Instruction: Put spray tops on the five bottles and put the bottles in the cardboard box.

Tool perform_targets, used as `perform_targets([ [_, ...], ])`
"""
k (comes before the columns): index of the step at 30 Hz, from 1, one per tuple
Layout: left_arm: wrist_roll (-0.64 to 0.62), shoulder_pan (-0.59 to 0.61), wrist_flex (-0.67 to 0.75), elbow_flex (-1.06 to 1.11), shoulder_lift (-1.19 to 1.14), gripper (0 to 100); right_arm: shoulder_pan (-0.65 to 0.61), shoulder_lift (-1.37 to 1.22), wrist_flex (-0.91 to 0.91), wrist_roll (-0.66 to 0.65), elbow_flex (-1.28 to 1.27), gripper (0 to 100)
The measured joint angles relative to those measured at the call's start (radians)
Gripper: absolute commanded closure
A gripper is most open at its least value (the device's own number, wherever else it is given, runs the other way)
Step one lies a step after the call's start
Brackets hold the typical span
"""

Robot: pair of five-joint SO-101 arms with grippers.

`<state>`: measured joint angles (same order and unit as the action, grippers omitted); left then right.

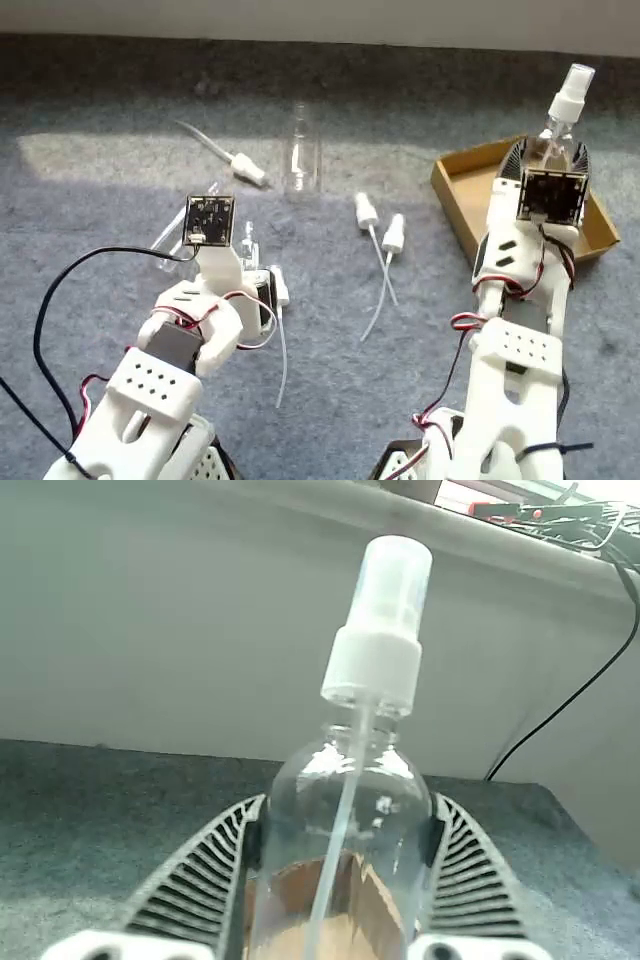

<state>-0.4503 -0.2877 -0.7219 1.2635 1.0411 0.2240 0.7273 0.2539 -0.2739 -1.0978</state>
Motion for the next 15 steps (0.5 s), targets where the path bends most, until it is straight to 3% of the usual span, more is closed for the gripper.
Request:
perform_targets([
  [15, 0.000, 0.000, 0.000, 0.000, 0.000, 98, 0.003, -0.382, 0.250, 0.000, 0.115, 87.5],
])
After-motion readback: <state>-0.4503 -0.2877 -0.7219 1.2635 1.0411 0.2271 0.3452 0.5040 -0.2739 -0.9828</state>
